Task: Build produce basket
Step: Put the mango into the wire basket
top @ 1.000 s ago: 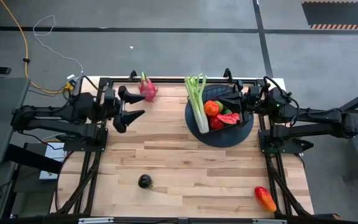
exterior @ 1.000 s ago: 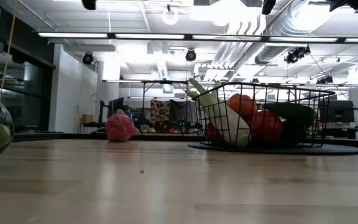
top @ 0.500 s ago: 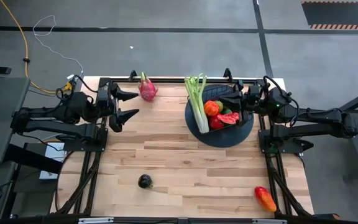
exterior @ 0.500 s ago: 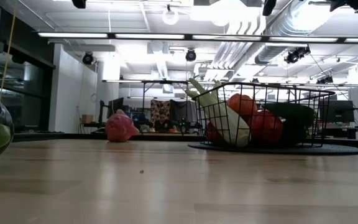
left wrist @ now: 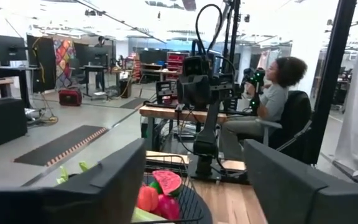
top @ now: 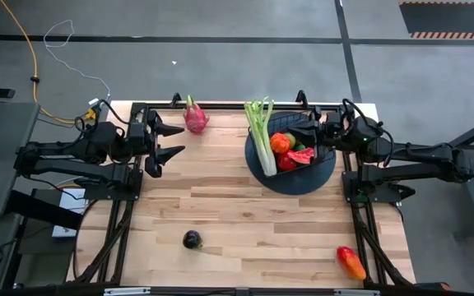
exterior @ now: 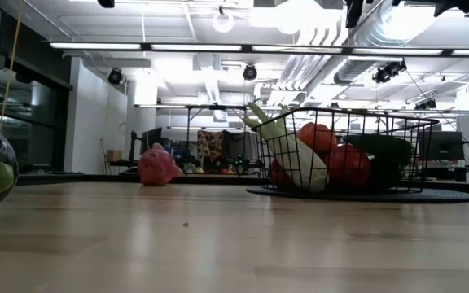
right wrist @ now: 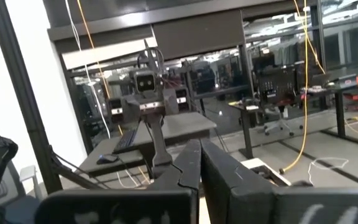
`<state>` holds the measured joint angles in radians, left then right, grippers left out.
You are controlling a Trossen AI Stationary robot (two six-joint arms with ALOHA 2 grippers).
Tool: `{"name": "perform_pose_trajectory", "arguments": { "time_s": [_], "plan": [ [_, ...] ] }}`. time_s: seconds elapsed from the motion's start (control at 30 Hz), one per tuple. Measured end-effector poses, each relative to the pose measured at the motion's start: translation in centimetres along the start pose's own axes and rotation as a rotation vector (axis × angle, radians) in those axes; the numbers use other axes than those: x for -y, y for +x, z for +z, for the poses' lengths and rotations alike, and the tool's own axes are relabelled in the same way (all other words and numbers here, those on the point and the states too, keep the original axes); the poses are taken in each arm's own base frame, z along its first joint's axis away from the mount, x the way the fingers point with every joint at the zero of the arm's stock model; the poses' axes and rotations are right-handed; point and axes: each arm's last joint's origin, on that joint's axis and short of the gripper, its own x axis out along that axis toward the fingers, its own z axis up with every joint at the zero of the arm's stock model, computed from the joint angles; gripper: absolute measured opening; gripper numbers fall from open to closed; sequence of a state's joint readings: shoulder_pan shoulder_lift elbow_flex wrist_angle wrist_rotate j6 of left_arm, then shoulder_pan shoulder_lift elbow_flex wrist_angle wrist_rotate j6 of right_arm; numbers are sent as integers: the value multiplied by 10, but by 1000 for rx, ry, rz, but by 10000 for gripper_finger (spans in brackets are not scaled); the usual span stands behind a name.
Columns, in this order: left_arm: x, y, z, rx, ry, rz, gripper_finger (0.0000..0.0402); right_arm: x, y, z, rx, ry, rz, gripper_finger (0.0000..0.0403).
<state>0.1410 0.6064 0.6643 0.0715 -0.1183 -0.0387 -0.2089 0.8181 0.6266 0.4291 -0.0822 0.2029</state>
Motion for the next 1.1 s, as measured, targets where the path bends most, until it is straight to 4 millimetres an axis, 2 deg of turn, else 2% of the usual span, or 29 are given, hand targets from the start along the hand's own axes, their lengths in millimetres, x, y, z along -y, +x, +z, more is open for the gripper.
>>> {"name": "perform_pose_trajectory", "arguments": {
  "time_s": [0.1,0.3,0.37,1.1],
  "plan": [
    [-1,0,0,1,-10,33,198,0,0,-2,-23,1,-5,0],
    [-4,0,0,6,-42,126,49,0,0,-3,-34,2,15,0],
    [-4,0,-1,0,-31,130,13,0,0,-3,-35,2,23,0],
    [-4,0,-2,-13,-51,138,0,0,0,-3,-37,2,27,0]
  ]
}}
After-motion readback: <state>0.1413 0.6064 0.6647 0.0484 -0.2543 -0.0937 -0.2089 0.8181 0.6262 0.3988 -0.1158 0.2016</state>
